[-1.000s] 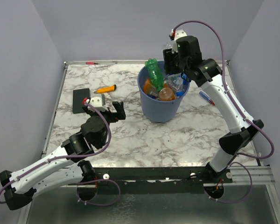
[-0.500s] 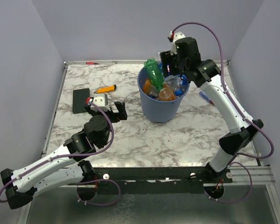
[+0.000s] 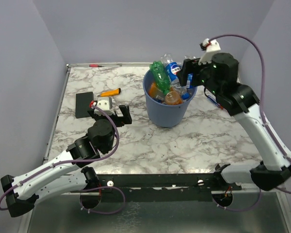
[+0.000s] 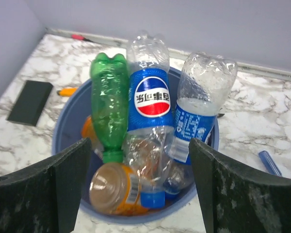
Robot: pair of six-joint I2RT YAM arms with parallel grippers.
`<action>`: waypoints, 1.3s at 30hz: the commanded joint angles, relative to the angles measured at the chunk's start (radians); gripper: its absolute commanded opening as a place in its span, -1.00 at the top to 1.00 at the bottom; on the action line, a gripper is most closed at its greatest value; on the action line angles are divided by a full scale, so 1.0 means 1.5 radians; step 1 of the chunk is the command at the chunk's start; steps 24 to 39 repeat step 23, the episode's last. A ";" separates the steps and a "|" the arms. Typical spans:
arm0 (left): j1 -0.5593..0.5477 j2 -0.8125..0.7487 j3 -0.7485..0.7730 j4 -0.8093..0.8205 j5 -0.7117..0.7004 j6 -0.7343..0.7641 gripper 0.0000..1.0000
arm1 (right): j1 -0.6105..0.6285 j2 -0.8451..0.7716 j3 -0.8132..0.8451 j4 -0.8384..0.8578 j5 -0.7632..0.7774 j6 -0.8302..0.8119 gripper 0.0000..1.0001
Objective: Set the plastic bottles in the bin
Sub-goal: Reset both arms
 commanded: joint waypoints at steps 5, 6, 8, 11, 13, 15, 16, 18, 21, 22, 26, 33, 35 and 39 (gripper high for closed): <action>0.000 0.004 0.038 0.003 -0.181 0.044 -0.98 | -0.001 -0.299 -0.276 0.242 -0.076 0.050 -0.99; 0.000 0.011 0.038 0.002 -0.209 0.032 -0.98 | -0.001 -0.338 -0.319 0.264 -0.074 0.058 -1.00; 0.000 0.023 0.038 -0.006 -0.253 0.009 -0.98 | -0.001 -0.407 -0.396 0.302 -0.033 0.081 -1.00; 0.000 0.047 0.044 -0.041 -0.300 -0.058 -0.98 | -0.001 -0.501 -0.499 0.326 0.065 0.117 -1.00; 0.000 0.058 0.048 -0.069 -0.312 -0.123 -0.98 | -0.001 -0.554 -0.556 0.339 0.149 0.132 -1.00; 0.000 0.060 0.047 -0.096 -0.308 -0.187 -0.98 | -0.001 -0.592 -0.601 0.333 0.233 0.167 -1.00; 0.000 0.059 0.045 -0.107 -0.308 -0.220 -0.98 | -0.001 -0.605 -0.614 0.318 0.275 0.192 -1.00; 0.000 0.056 0.044 -0.133 -0.296 -0.278 -0.98 | -0.001 -0.617 -0.632 0.280 0.323 0.227 -1.00; 0.000 0.054 0.035 -0.136 -0.263 -0.299 -0.98 | -0.001 -0.608 -0.653 0.246 0.327 0.266 -1.00; 0.000 0.058 0.034 -0.136 -0.260 -0.295 -0.98 | -0.001 -0.604 -0.660 0.244 0.321 0.273 -1.00; 0.000 0.061 0.034 -0.135 -0.258 -0.286 -0.98 | -0.001 -0.598 -0.665 0.242 0.319 0.282 -1.00; 0.000 0.061 0.034 -0.135 -0.258 -0.286 -0.98 | -0.001 -0.598 -0.665 0.242 0.319 0.282 -1.00; 0.000 0.061 0.034 -0.135 -0.258 -0.286 -0.98 | -0.001 -0.598 -0.665 0.242 0.319 0.282 -1.00; 0.000 0.061 0.034 -0.135 -0.258 -0.286 -0.98 | -0.001 -0.598 -0.665 0.242 0.319 0.282 -1.00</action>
